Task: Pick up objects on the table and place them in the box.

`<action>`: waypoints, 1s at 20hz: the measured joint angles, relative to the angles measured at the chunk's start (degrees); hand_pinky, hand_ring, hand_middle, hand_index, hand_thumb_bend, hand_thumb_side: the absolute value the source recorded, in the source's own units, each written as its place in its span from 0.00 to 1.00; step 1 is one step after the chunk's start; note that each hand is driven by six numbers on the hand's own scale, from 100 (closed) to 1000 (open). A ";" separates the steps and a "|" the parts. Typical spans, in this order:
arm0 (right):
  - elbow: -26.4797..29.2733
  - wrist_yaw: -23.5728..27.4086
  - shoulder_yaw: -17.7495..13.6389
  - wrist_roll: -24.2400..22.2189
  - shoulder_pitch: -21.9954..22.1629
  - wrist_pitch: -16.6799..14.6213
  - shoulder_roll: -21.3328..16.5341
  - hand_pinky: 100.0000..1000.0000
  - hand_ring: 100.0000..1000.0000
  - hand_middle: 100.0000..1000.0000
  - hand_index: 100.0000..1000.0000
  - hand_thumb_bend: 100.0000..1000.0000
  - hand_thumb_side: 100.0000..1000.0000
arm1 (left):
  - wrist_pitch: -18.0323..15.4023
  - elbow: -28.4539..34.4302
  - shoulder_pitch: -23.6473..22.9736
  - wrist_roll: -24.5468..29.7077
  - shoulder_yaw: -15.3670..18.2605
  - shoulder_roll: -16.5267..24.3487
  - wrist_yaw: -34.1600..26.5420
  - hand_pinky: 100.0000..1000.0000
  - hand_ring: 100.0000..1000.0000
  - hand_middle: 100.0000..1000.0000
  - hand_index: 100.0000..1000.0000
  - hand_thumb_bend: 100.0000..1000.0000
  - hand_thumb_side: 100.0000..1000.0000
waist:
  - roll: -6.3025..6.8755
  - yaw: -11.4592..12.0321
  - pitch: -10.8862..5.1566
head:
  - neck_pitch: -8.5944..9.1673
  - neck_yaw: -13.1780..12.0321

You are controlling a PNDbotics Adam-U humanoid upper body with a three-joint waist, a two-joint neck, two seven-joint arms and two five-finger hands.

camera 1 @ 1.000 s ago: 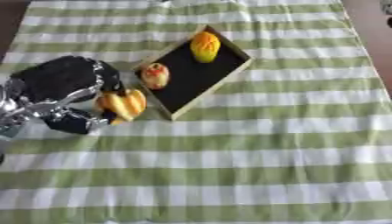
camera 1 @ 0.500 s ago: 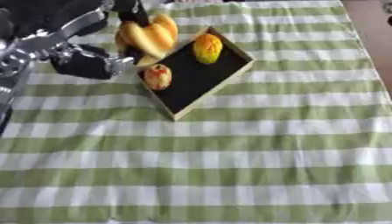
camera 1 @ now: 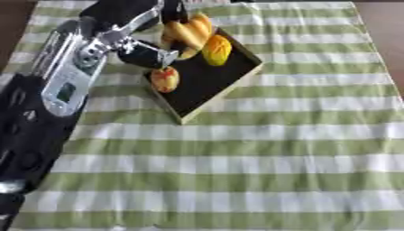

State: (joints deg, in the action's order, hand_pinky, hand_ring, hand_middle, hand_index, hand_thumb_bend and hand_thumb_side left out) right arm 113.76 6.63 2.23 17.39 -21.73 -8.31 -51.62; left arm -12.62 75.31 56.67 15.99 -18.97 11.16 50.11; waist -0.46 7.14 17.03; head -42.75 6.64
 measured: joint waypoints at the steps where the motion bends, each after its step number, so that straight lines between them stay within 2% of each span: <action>1: 0.00 0.05 0.00 -0.02 0.00 0.01 0.04 0.87 0.83 0.58 0.77 0.00 0.39 | -0.32 -1.49 0.07 -0.46 0.19 -0.63 0.76 0.32 0.50 0.42 0.43 0.00 0.05 | 0.00 -0.05 0.02 | 0.02 -0.03; 6: 0.00 0.19 0.09 -0.14 -0.05 0.12 0.51 0.87 0.83 0.58 0.77 0.00 0.39 | -1.44 -6.96 0.31 -1.08 0.76 -2.59 2.32 0.36 0.52 0.44 0.47 0.00 0.04 | 0.00 -0.21 0.24 | 0.07 -0.16; 7: 0.00 0.22 0.13 -0.15 -0.07 0.13 0.52 0.87 0.83 0.58 0.77 0.00 0.40 | -1.60 -7.70 0.31 -0.93 0.85 -2.74 2.37 0.38 0.54 0.46 0.50 0.00 0.03 | 0.00 -0.27 0.29 | 0.08 -0.18; 9: 0.00 0.26 0.14 -0.18 -0.06 0.17 0.53 0.87 0.83 0.58 0.77 0.00 0.41 | -1.86 -8.87 0.31 -0.55 0.90 -2.97 2.66 0.50 0.63 0.53 0.63 0.00 0.01 | 0.00 -0.32 0.30 | 0.10 -0.20; 10: 0.00 0.26 0.14 -0.22 -0.03 0.23 0.54 0.87 0.83 0.58 0.77 0.00 0.41 | -1.95 -9.30 0.32 -0.37 0.96 -3.11 3.01 0.61 0.71 0.62 0.73 0.00 0.00 | 0.00 -0.32 0.30 | 0.13 -0.23; 11: 0.00 0.27 0.14 -0.24 0.01 0.26 0.58 0.87 0.83 0.58 0.77 0.00 0.41 | -1.98 -9.67 0.32 -0.25 1.06 -3.15 3.49 0.61 0.71 0.62 0.73 0.00 0.00 | 0.00 -0.33 0.30 | 0.15 -0.24; 12: 0.00 0.27 0.15 -0.24 0.02 0.28 0.66 0.87 0.83 0.58 0.77 0.00 0.41 | -2.04 -9.99 0.32 -0.13 1.20 -3.15 4.08 0.79 0.84 0.77 0.89 0.11 0.00 | 0.01 -0.33 0.30 | 0.17 -0.25; 13: 0.00 0.27 0.16 -0.25 0.03 0.30 0.77 0.87 0.83 0.58 0.77 0.00 0.41 | -2.09 -10.30 0.33 -0.06 1.25 -3.15 4.87 0.80 0.86 0.78 0.90 0.13 0.00 | 0.01 -0.33 0.30 | 0.17 -0.26; 14: 0.00 0.27 0.16 -0.25 0.05 0.30 0.87 0.87 0.83 0.58 0.76 0.00 0.41 | -2.09 -10.59 0.33 -0.06 1.35 -3.15 5.80 0.90 0.93 0.85 0.95 0.28 0.17 | 0.01 -0.33 0.30 | 0.18 -0.27; 15: 0.00 0.27 0.17 -0.26 0.08 0.31 0.94 0.87 0.83 0.58 0.76 0.00 0.41 | -2.08 -10.75 0.33 -0.11 1.55 -3.15 6.86 0.93 0.97 0.87 0.96 0.38 0.25 | 0.01 -0.33 0.30 | 0.18 -0.27; 17: 0.00 0.27 0.18 -0.28 0.14 0.34 0.94 0.87 0.83 0.58 0.76 0.00 0.41 | -1.91 -10.86 0.33 -0.86 1.92 -3.15 9.30 0.96 1.00 0.88 0.97 0.46 0.32 | 0.02 -0.33 0.30 | 0.18 -0.27; 18: 0.00 0.27 0.20 -0.30 0.25 0.37 0.95 0.87 0.83 0.58 0.76 0.00 0.41 | -1.81 -10.92 0.33 -1.47 2.03 -3.15 10.53 0.96 1.00 0.88 0.98 0.54 0.40 | 0.03 -0.32 0.30 | 0.18 -0.27; 20: 0.00 0.27 0.26 -0.31 0.48 0.39 0.95 0.87 0.83 0.58 0.76 0.00 0.41 | -1.76 -10.94 0.33 -2.69 2.32 -3.15 12.32 0.96 1.00 0.88 0.98 0.54 0.40 | 0.07 -0.27 0.30 | 0.18 -0.27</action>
State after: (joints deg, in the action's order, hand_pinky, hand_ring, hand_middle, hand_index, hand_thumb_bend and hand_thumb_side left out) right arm 113.76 6.90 2.49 17.08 -21.24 -7.92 -50.67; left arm -14.38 64.37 57.00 13.30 -16.65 8.01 62.43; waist -0.39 6.86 17.33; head -42.57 6.36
